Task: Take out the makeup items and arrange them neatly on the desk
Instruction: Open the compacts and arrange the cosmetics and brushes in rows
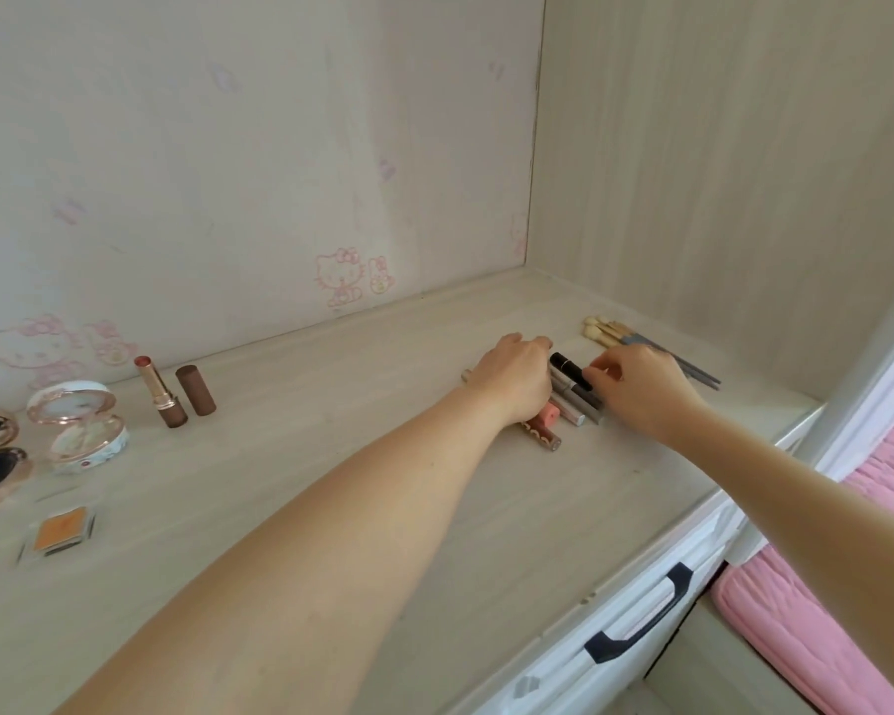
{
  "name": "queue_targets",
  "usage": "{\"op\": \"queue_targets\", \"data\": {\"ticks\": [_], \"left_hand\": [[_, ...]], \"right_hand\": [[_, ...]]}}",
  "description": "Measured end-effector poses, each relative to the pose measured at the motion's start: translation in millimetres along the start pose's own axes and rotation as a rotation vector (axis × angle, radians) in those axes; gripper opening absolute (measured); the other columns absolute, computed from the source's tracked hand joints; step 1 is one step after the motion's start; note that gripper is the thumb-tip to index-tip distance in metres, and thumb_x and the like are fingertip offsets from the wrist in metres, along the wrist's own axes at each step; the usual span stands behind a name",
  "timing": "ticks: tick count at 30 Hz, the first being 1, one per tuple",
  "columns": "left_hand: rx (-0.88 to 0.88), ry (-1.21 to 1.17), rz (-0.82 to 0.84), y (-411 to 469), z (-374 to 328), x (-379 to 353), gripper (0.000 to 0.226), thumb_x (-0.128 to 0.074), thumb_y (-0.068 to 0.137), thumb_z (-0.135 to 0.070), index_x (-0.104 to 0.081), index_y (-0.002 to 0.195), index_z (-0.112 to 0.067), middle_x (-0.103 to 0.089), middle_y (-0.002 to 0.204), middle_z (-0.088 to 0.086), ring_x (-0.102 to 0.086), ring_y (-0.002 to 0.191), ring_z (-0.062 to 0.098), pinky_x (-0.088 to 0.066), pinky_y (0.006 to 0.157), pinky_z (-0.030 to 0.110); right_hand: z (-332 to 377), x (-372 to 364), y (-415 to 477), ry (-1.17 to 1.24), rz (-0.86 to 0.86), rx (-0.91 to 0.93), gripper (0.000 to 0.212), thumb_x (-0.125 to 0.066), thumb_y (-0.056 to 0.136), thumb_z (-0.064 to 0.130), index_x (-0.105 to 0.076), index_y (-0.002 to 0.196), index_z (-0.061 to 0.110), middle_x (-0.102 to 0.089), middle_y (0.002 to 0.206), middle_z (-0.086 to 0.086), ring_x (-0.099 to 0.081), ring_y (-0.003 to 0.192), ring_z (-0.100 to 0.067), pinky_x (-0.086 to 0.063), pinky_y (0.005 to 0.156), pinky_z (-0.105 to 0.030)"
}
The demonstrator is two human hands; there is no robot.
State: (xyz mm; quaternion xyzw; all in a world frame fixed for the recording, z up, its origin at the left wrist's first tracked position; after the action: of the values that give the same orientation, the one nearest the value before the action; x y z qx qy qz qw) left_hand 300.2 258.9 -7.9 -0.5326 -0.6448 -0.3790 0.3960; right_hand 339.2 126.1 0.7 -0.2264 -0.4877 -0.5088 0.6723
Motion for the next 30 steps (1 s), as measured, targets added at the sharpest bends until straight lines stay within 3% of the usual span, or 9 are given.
{"op": "queue_targets", "data": {"ticks": [3, 6, 12, 16, 19, 22, 25, 30], "left_hand": [[-0.011, 0.014, 0.056, 9.0, 2.4, -6.4, 0.049, -0.03, 0.099, -0.015, -0.028, 0.148, -0.017, -0.034, 0.149, 0.017, -0.028, 0.139, 0.032, -0.028, 0.112, 0.039], [-0.029, 0.02, 0.062, 9.3, 0.6, -6.0, 0.048, -0.033, 0.097, -0.013, -0.034, 0.145, -0.017, -0.046, 0.139, 0.016, -0.041, 0.128, 0.034, -0.035, 0.107, 0.041], [-0.065, -0.033, 0.025, 3.8, -2.2, 0.6, 0.045, -0.034, 0.098, -0.014, -0.041, 0.142, -0.014, -0.049, 0.136, 0.014, -0.045, 0.126, 0.033, -0.037, 0.106, 0.042], [-0.124, -0.13, -0.113, -9.9, -7.8, 21.2, 0.039, -0.039, 0.098, -0.016, -0.047, 0.136, -0.014, -0.055, 0.126, 0.014, -0.055, 0.111, 0.03, -0.046, 0.094, 0.041], [-0.118, -0.205, -0.206, -23.5, -2.8, 40.4, 0.034, -0.047, 0.097, -0.018, -0.054, 0.13, -0.015, -0.058, 0.117, 0.011, -0.06, 0.093, 0.026, -0.049, 0.081, 0.036], [-0.128, -0.265, -0.274, -37.5, 5.1, 56.7, 0.028, -0.057, 0.091, -0.021, -0.06, 0.119, -0.017, -0.063, 0.112, 0.006, -0.06, 0.094, 0.023, -0.05, 0.085, 0.038], [-0.148, -0.284, -0.331, -58.4, 15.0, 76.1, 0.022, -0.063, 0.088, -0.019, -0.064, 0.109, -0.017, -0.068, 0.103, -0.001, -0.06, 0.094, 0.018, -0.049, 0.085, 0.038], [-0.15, -0.313, -0.423, -101.8, 41.6, 108.3, 0.012, -0.065, 0.088, -0.019, -0.066, 0.1, -0.018, -0.069, 0.092, -0.007, -0.058, 0.095, 0.014, -0.046, 0.085, 0.032]], "right_hand": [[3.8, -2.2, -0.3, -0.008, 0.005, 0.041, 0.023, -0.052, 0.094, 0.029, -0.069, 0.106, 0.017, -0.066, 0.095, -0.003, -0.057, 0.082, -0.02, -0.048, 0.068, -0.03], [2.9, -1.5, -1.0, -0.012, -0.023, 0.063, 0.022, -0.054, 0.093, 0.025, -0.068, 0.109, 0.017, -0.065, 0.092, -0.003, -0.055, 0.08, -0.019, -0.043, 0.067, -0.028], [3.4, 3.7, -2.4, 0.035, -0.082, 0.08, 0.021, -0.054, 0.093, 0.021, -0.07, 0.106, 0.016, -0.064, 0.095, -0.005, -0.054, 0.081, -0.019, -0.038, 0.067, -0.027], [14.9, 18.4, -6.1, 0.098, -0.151, 0.075, 0.023, -0.052, 0.095, 0.018, -0.07, 0.109, 0.012, -0.056, 0.087, -0.002, -0.049, 0.076, -0.018, -0.033, 0.066, -0.027], [30.3, 25.2, -10.3, 0.137, -0.153, 0.082, 0.025, -0.048, 0.097, 0.018, -0.068, 0.109, 0.01, -0.052, 0.077, 0.001, -0.046, 0.061, -0.014, -0.031, 0.053, -0.025], [45.4, 26.8, -15.1, 0.213, -0.129, 0.08, 0.025, -0.044, 0.099, 0.018, -0.065, 0.109, 0.01, -0.055, 0.074, 0.0, -0.044, 0.055, -0.013, -0.032, 0.048, -0.023], [67.7, 27.7, -23.2, 0.333, -0.084, 0.075, 0.025, -0.04, 0.1, 0.017, -0.063, 0.107, 0.013, -0.063, 0.088, -0.005, -0.045, 0.057, -0.014, -0.035, 0.049, -0.024], [110.4, 25.7, -43.1, 0.573, -0.014, 0.077, 0.027, -0.04, 0.096, 0.012, -0.067, 0.096, 0.018, -0.065, 0.081, -0.001, -0.054, 0.072, -0.019, -0.044, 0.064, -0.031]]}}
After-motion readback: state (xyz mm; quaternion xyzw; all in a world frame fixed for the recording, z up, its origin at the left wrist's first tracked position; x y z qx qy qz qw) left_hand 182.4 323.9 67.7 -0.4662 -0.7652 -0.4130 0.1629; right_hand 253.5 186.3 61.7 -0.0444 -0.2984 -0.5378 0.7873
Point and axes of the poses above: each hand's wrist, its own y-axis towards the middle knuckle, its own x-axis out of the back of the hand, z = x × y, the point moved 7 cm from there along y, towards the middle knuckle
